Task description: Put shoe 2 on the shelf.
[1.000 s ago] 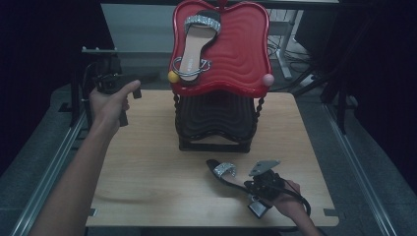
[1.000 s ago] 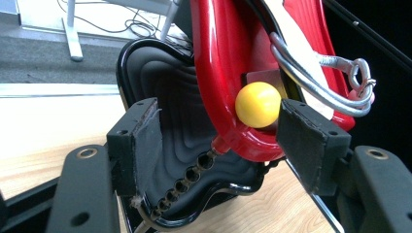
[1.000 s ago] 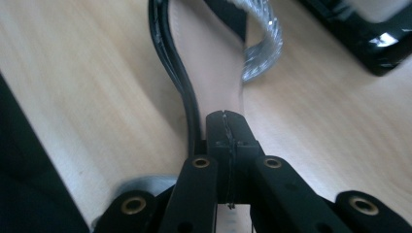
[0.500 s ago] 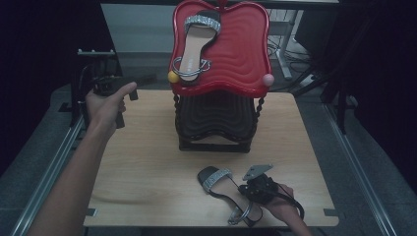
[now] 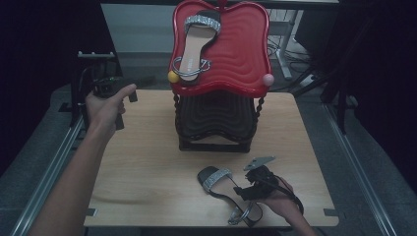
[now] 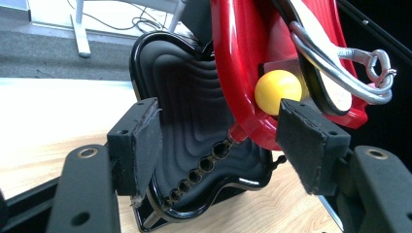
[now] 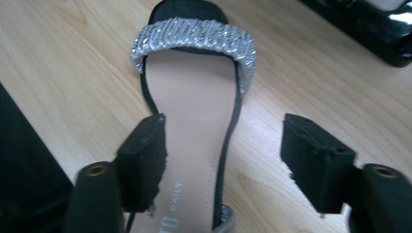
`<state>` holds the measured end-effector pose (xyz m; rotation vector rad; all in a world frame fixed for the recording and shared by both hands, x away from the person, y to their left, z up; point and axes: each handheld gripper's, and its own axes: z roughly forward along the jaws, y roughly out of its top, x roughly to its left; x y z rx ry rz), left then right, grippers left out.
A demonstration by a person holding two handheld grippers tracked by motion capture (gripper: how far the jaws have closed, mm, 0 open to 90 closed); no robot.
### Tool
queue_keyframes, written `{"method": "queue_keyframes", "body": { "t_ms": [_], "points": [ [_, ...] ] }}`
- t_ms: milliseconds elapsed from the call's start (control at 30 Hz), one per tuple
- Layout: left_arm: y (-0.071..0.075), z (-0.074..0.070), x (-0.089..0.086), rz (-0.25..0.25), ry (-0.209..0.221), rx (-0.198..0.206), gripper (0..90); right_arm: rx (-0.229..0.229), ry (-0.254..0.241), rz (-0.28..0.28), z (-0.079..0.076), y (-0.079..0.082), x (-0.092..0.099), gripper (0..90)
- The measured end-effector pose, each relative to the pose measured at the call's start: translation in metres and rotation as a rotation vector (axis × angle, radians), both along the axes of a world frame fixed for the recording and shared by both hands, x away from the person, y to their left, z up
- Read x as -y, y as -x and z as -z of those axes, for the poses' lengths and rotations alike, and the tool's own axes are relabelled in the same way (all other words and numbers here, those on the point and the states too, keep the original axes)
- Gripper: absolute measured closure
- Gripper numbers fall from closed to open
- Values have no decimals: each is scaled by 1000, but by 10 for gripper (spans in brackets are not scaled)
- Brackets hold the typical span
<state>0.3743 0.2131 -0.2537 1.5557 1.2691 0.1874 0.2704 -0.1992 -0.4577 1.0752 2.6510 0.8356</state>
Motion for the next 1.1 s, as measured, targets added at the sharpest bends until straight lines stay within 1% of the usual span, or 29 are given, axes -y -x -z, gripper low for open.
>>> {"method": "queue_keyframes", "body": {
  "t_ms": [67,133,200,333,500,533,600,700,733,800,867,900,933,1100],
  "points": [
    [-1,-1,0,1,3,0,335,-23,31,-14,2,-1,-6,288],
    [-2,-1,0,-1,7,2,335,-47,64,-18,5,-2,-12,272],
    [-3,0,1,2,5,1,335,-67,111,-34,12,-3,-19,252],
    [-3,3,2,8,0,-5,334,-83,161,-44,19,0,-29,232],
    [-2,3,1,7,0,-4,334,-99,237,-39,34,3,-39,215],
    [-2,3,1,4,1,-4,334,-95,246,-45,36,2,-40,215],
    [-2,3,0,0,1,-6,334,-92,268,-39,40,3,-42,219],
    [-3,4,-1,-5,2,-8,335,-98,300,-33,46,1,-43,226],
    [-3,5,-1,-5,-1,-9,335,-102,302,-32,47,0,-44,229],
    [-3,6,-1,-7,3,-10,335,-119,290,-30,49,-1,-43,249],
    [-3,7,-1,-5,-3,-12,334,-136,277,-43,48,-2,-43,315],
    [-3,7,-1,-5,-2,-14,334,-152,263,-57,48,-2,-42,362],
    [-3,8,0,-8,3,-14,335,-155,261,-63,48,-2,-43,365],
    [-2,8,1,-6,2,-13,335,-176,287,-71,46,-6,-42,395]
  ]
}}
